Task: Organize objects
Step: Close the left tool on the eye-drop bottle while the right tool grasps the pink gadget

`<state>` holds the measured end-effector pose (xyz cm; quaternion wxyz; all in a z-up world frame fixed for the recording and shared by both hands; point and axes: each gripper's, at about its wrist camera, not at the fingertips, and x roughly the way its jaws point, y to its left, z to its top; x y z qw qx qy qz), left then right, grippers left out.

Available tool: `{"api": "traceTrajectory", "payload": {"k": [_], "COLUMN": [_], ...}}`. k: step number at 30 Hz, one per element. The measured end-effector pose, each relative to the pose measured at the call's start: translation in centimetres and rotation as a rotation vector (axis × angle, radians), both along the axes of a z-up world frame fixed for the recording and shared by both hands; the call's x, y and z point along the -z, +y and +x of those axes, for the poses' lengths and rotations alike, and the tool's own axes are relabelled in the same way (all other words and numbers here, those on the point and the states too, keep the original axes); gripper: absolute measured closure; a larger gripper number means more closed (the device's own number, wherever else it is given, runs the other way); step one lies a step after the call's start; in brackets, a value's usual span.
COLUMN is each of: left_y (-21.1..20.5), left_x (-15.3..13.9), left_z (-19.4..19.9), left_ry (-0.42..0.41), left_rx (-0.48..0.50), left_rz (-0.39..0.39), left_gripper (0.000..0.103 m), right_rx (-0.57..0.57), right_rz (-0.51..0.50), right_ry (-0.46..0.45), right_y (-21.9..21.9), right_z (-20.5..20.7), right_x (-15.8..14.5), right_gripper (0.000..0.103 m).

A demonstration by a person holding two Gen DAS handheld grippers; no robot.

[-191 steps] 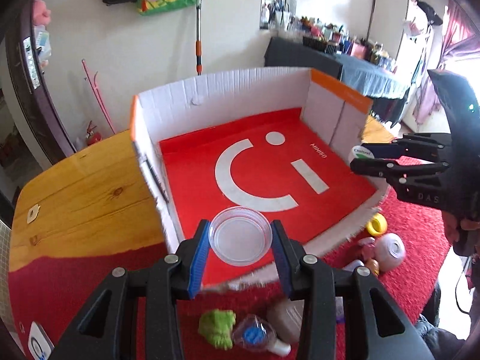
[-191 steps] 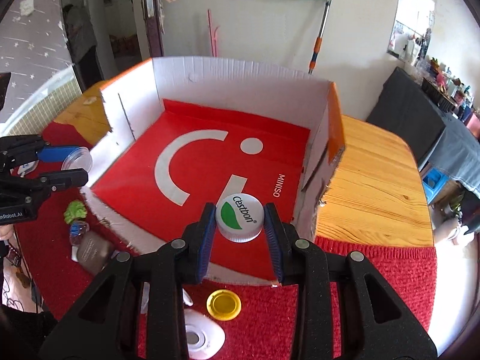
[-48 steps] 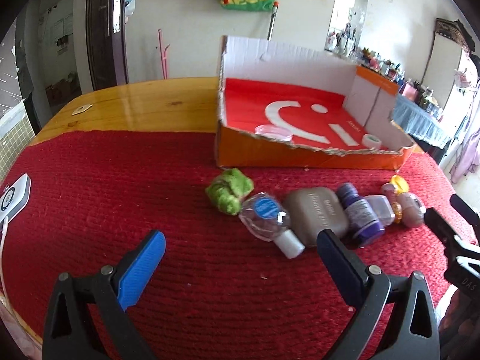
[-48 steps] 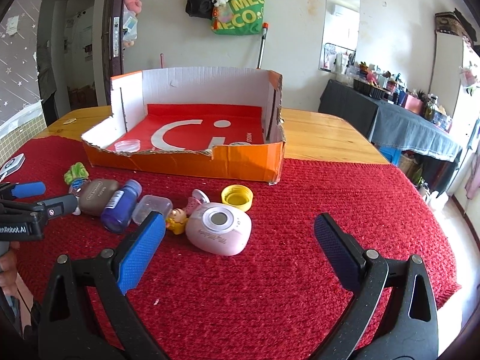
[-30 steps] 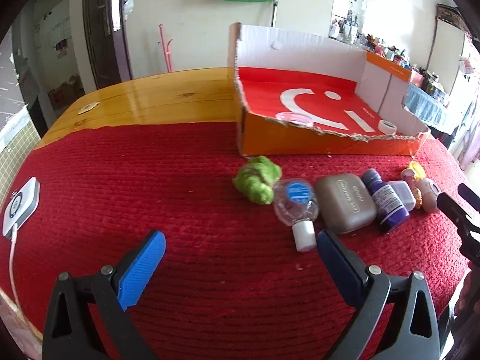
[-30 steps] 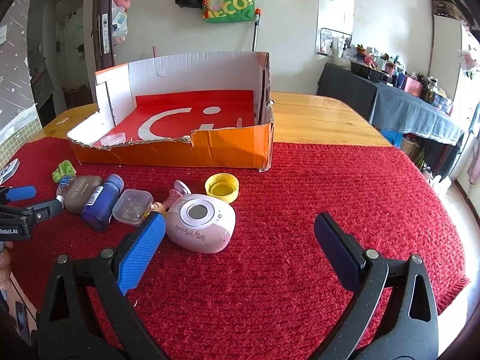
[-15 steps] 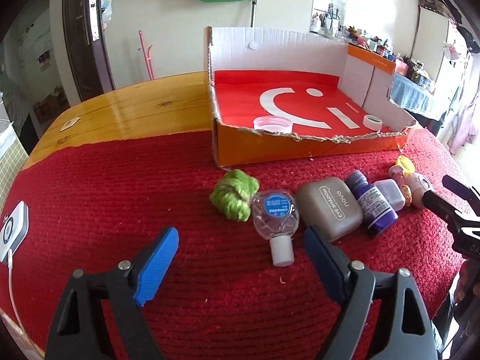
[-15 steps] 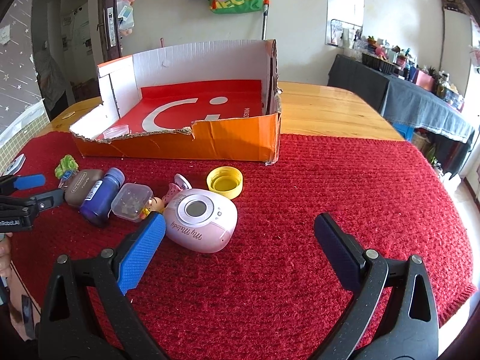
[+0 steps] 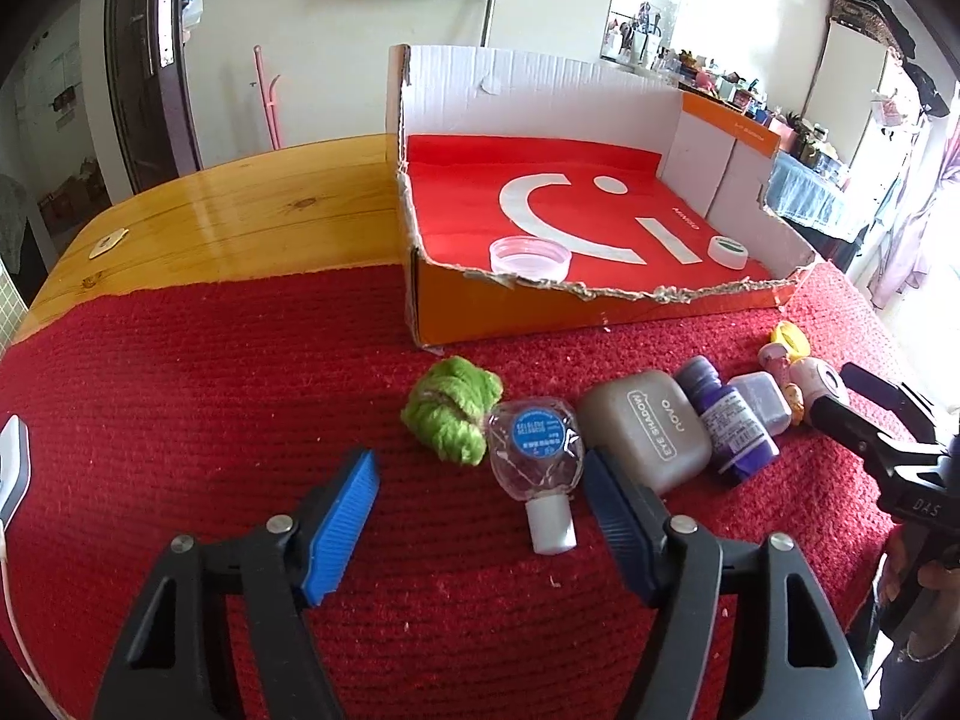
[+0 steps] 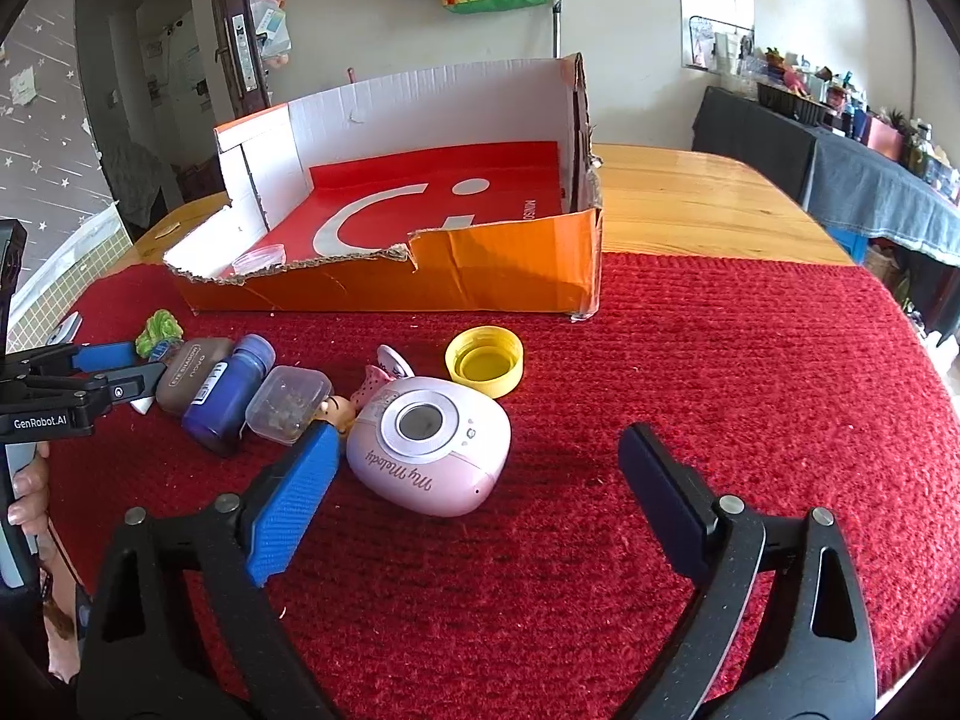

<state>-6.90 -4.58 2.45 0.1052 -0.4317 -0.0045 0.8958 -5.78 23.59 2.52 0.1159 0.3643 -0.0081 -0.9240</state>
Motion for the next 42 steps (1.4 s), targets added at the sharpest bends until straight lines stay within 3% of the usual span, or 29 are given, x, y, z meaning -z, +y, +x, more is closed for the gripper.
{"api": "traceTrajectory", "payload": {"k": [6,10,18,20,24,36,42], "left_y": [-0.3,0.1,0.6,0.6,0.5,1.0,0.9], "left_x": [-0.7,-0.5,-0.2,-0.2,-0.4,-0.4,-0.2], "left_z": [0.7,0.3,-0.4,-0.5,-0.1,-0.1,-0.5], "left_ry": [-0.01,-0.015,-0.007,-0.008,-0.012,-0.012,-0.015], "left_rx": [0.036,0.044,0.042,0.045,0.061,0.079,0.083], "left_rz": [0.06,0.053,0.014,0.011,0.011,-0.001,-0.002], "left_gripper": [0.04,0.045,0.045,0.046,0.052,0.052,0.057], "right_rx": [-0.004,-0.008,-0.011,-0.013,-0.022,-0.032,-0.039], "right_rz": [-0.01,-0.01,-0.006,-0.002,-0.011,-0.03,-0.034], "right_ry": [-0.004,-0.001,-0.001,-0.003,-0.011,-0.017,-0.023], "right_y": [0.0,-0.1,-0.2,-0.3,-0.3,-0.2,-0.2], "right_z": [-0.1,-0.2,-0.2,-0.3,-0.5,-0.7,-0.7], "right_x": [0.1,0.1,0.1,0.1,0.1,0.2,0.1], "right_gripper": [0.008,0.008,0.009,0.017,0.019,0.019,0.025]}}
